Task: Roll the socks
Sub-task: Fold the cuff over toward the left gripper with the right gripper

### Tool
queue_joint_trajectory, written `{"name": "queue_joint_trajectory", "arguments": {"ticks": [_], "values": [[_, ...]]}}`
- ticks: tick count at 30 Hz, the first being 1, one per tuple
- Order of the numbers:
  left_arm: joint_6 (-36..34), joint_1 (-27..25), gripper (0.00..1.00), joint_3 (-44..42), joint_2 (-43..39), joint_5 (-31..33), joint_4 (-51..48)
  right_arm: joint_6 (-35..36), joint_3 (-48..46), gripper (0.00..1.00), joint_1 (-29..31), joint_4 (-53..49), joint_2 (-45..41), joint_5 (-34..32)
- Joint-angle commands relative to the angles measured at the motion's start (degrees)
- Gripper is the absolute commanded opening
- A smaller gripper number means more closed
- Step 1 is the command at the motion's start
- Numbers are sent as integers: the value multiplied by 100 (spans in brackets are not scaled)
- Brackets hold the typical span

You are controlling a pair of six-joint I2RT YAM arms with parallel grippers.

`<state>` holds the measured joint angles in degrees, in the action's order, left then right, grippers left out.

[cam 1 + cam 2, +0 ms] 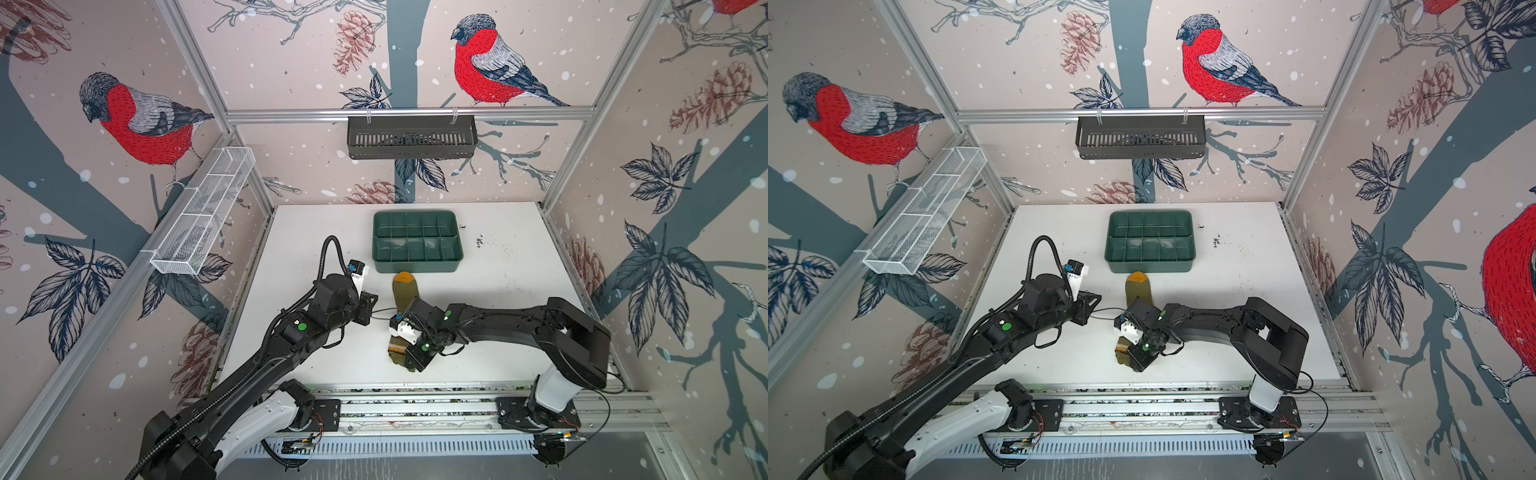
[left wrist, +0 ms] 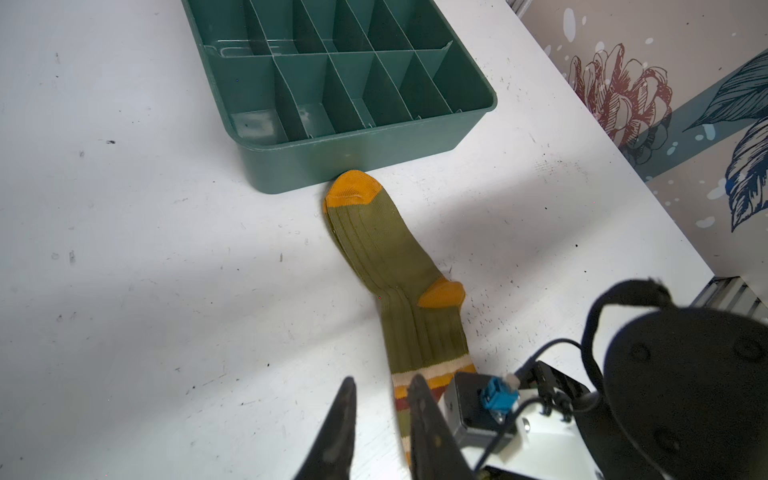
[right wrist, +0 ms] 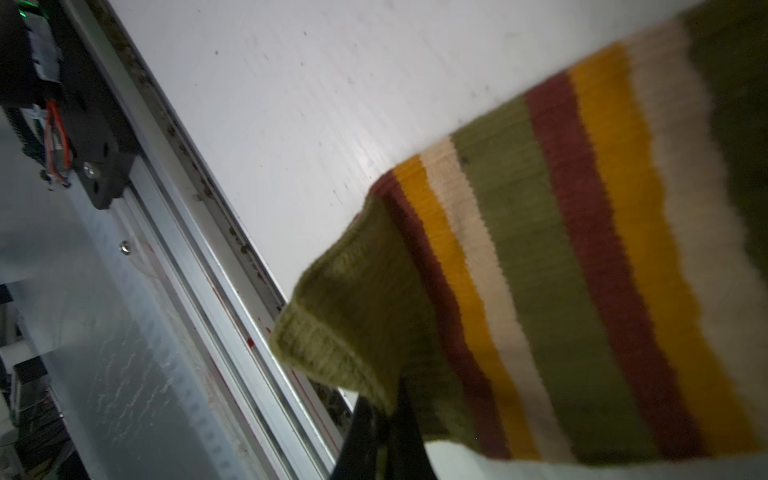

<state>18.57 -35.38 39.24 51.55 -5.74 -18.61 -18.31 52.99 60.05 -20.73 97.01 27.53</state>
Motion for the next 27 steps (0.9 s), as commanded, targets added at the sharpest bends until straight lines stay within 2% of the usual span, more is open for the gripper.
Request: {"name": "queue_joint_trajectory", "arguments": {"ticks": [1,17,27], "values": [[-51,4,24,40,-7,-77,-354,-71,117,5,-141,139,-51,489],[-51,-50,23,56,-2,-606,-336,-20,382,6,-835,134,102,719],[75,-767,22,-50,465,-712,-157,-16,458,8,-1068,236,330,693]]}}
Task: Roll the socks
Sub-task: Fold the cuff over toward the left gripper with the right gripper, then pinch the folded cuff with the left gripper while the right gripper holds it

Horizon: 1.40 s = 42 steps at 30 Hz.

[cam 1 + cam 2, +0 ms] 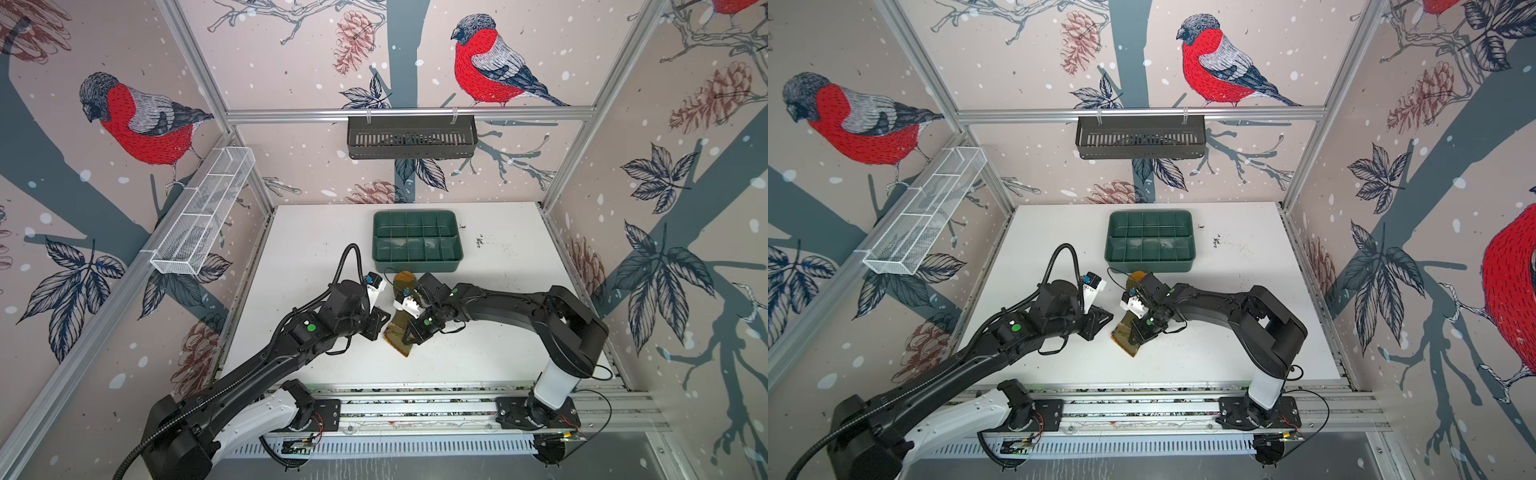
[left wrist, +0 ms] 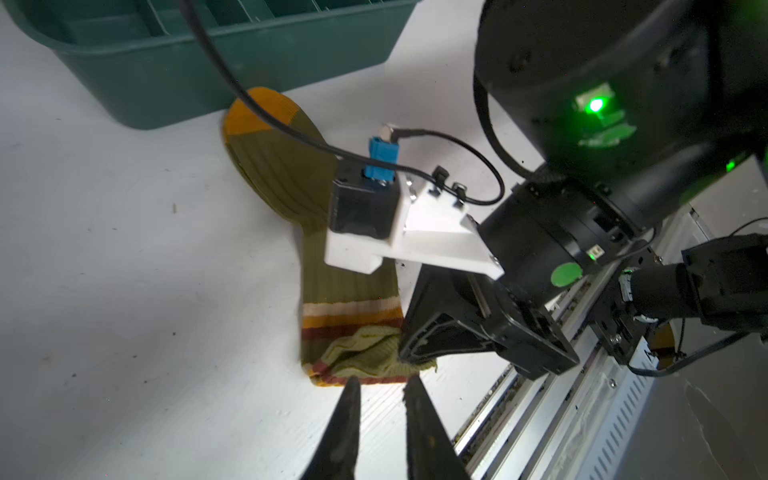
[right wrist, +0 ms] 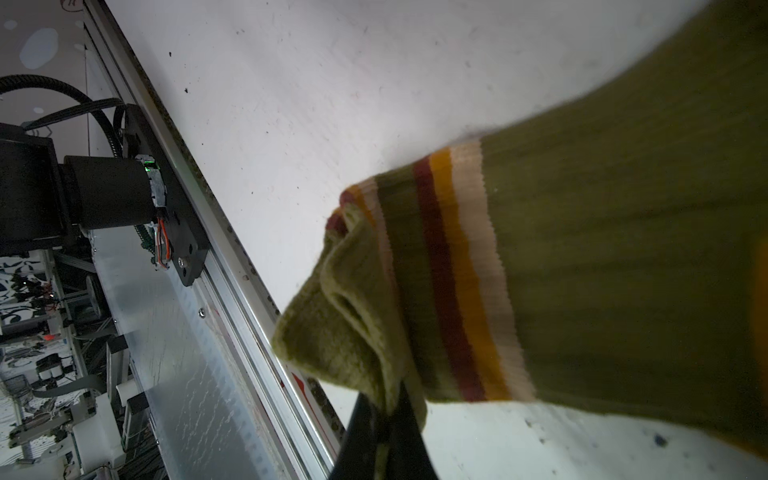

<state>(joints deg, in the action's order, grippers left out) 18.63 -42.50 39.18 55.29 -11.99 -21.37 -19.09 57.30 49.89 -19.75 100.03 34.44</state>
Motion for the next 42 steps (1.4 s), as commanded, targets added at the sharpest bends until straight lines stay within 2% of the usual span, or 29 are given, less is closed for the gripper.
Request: {"name": "queue_joint_trajectory", "arguments": {"ticks": [1,10,20,36,42], "values": [[67,-57,22,-65,139,-55,119,57,28,8,-79,161,43,8],[105,-57,22,-245,168,30,156,25,80,8,-280,309,70,79],[131,-57,22,-420,402,-280,465,4,181,9,-412,379,324,106],[131,-65,20,-548,1395,-486,1281,-9,168,11,-532,481,447,117],[59,-65,20,-281,1982,-301,1082,9,115,12,-557,498,435,146]]}}
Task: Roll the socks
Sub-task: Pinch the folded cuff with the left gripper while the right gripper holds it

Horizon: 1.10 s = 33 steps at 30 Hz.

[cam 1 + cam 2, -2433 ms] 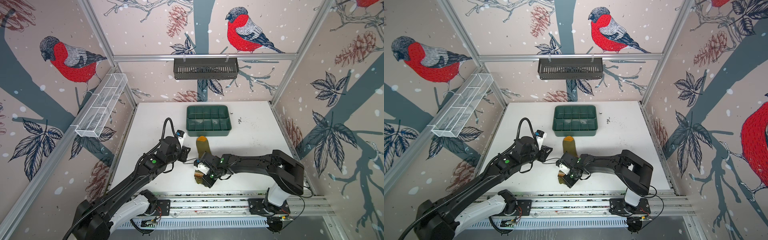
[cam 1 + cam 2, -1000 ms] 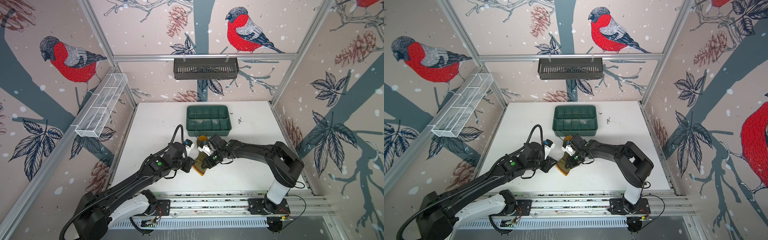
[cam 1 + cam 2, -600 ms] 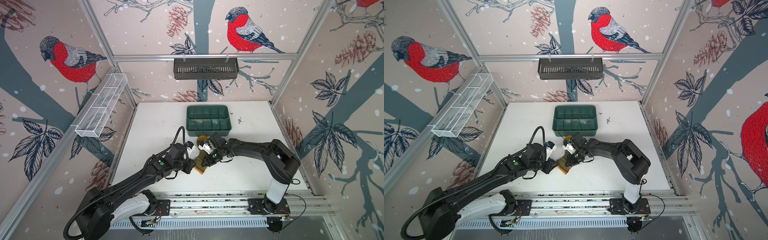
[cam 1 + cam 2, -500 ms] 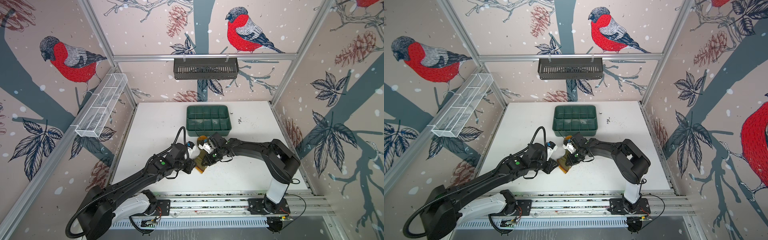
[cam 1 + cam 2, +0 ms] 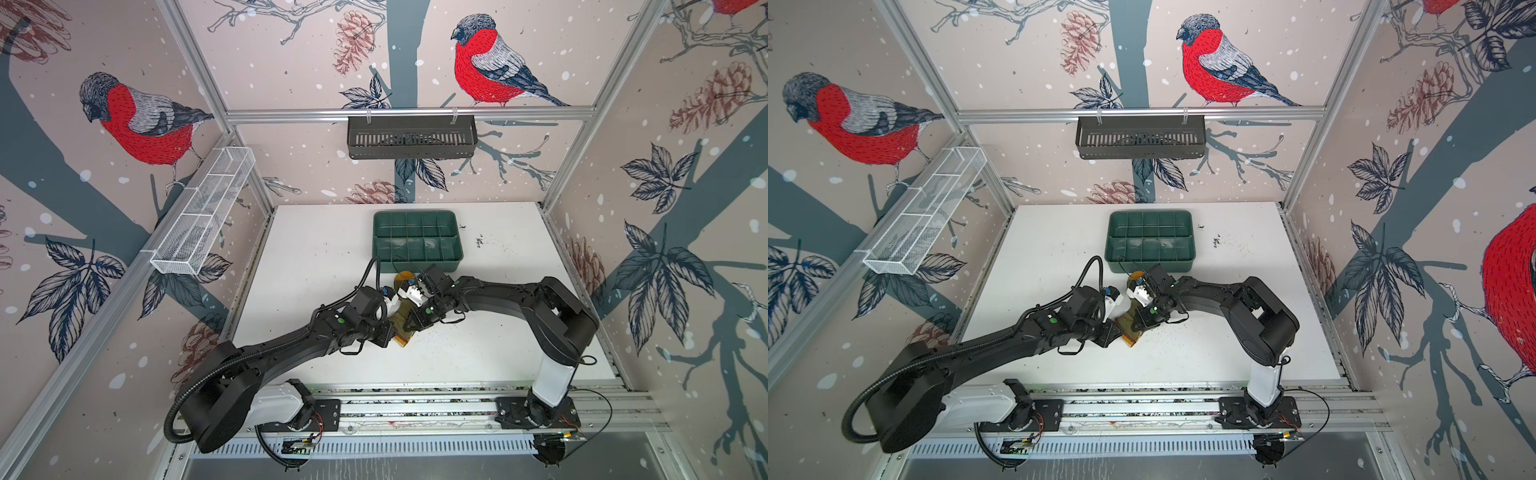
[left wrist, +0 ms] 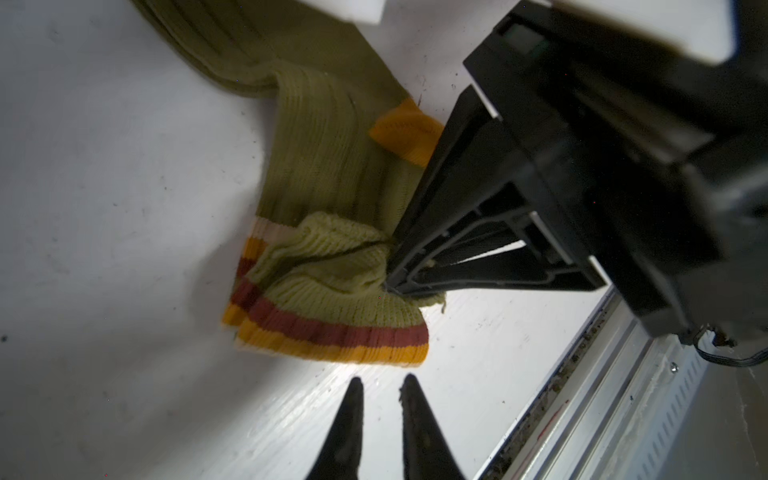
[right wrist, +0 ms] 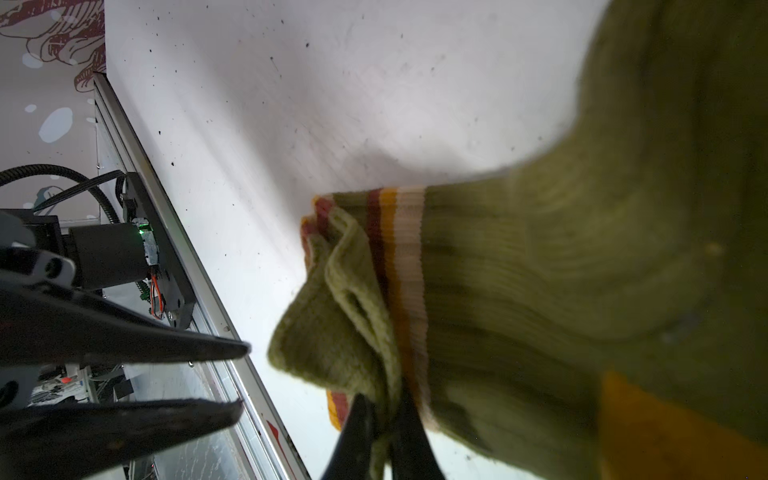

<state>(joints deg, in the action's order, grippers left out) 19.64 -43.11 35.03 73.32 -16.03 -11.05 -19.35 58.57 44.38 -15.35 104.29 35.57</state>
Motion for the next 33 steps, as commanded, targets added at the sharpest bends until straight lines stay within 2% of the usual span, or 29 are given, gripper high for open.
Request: {"name": "queue_joint_trajectory", "arguments": {"ticks": [1,5,14,33], "values": [[-57,-4,19,152,284,109,59,29,-11,12,-2,59,12,44],[-82,4,17,126,490,302,165,26,-26,12,-9,68,2,48],[-51,83,17,48,385,443,369,30,5,13,-8,76,71,73],[-167,251,17,52,769,265,961,52,50,16,-9,15,126,81]]}}
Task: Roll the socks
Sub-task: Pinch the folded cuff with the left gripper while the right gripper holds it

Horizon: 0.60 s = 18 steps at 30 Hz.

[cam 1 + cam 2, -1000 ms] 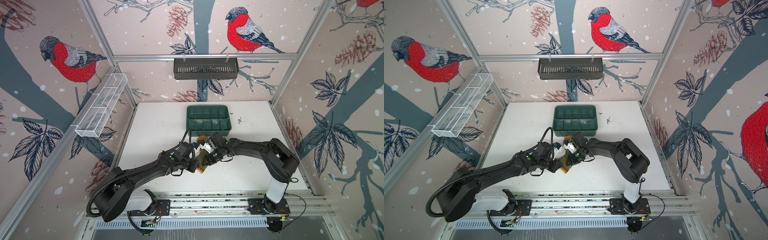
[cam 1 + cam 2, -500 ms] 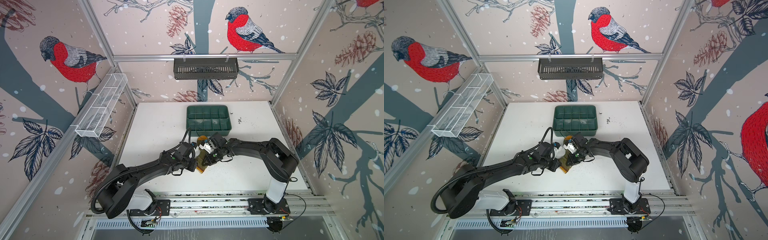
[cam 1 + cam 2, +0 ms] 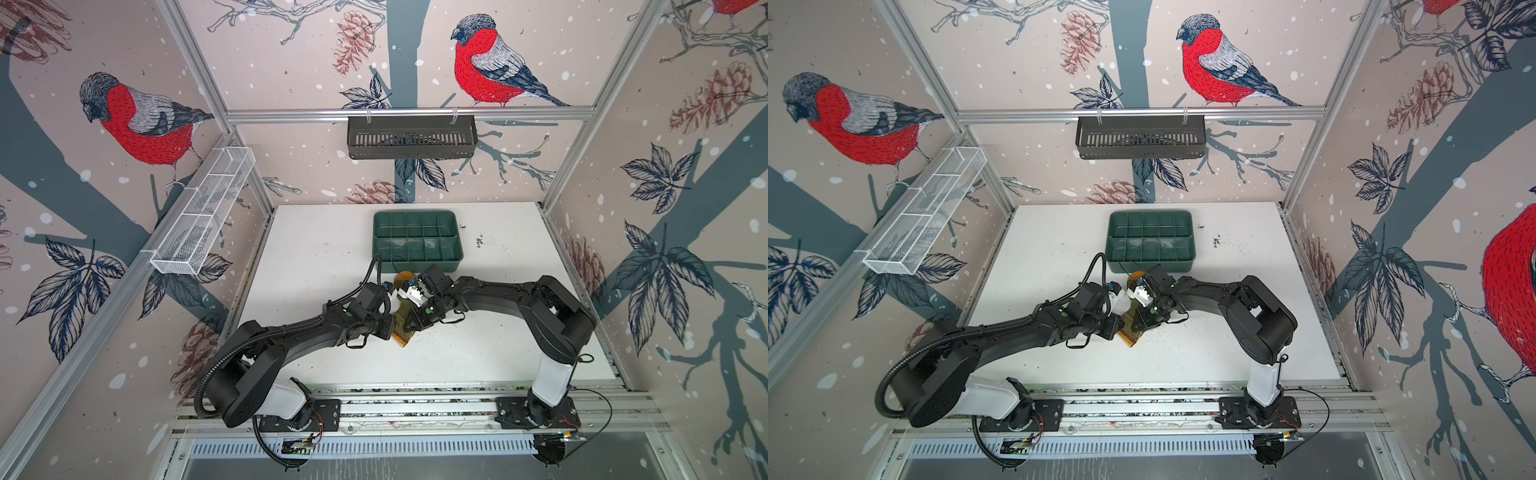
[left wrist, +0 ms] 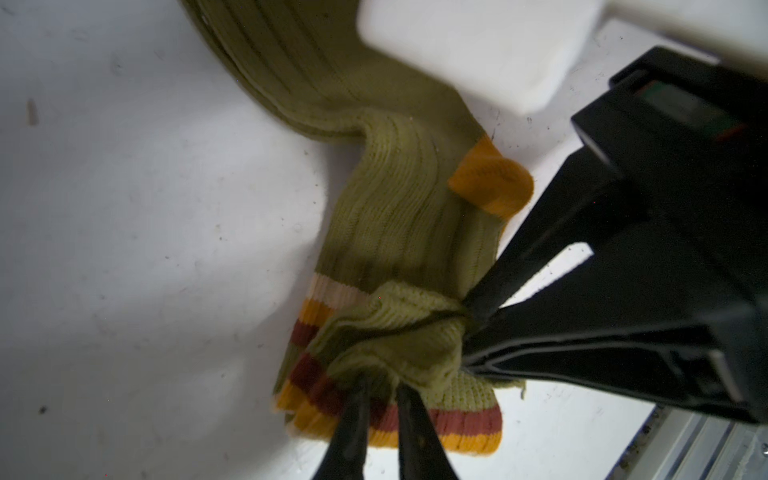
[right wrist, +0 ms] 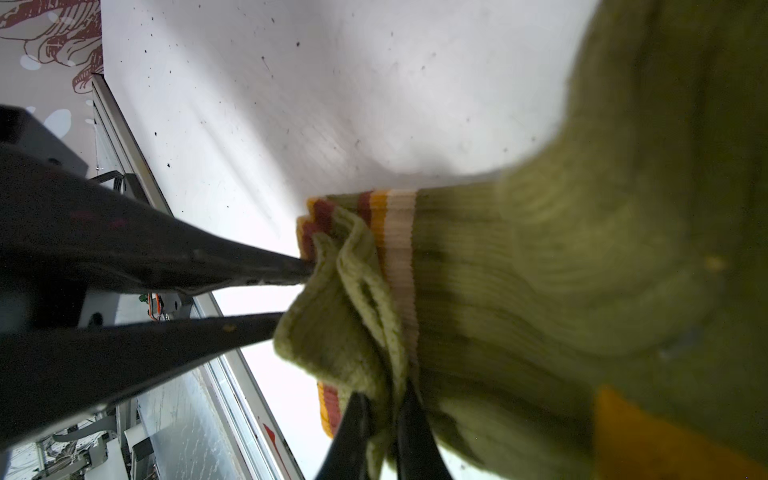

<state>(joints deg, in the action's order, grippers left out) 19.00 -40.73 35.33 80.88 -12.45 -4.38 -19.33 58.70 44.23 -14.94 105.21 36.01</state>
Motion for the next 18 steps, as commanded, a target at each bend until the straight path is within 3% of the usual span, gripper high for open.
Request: {"name": "queue_joint_trajectory", "arguments": {"ticks": [1,5,10,18], "values": [[-107,18,17,30,32,-100,291,44,37,16,4,-27,43,33],[-127,55,17,14,159,-146,293,52,53,22,1,-13,52,-8],[-129,83,15,-25,306,-234,358,59,63,38,6,-96,-56,-203],[-125,109,15,-19,324,-267,369,81,33,43,-11,-252,-575,-708]]}}
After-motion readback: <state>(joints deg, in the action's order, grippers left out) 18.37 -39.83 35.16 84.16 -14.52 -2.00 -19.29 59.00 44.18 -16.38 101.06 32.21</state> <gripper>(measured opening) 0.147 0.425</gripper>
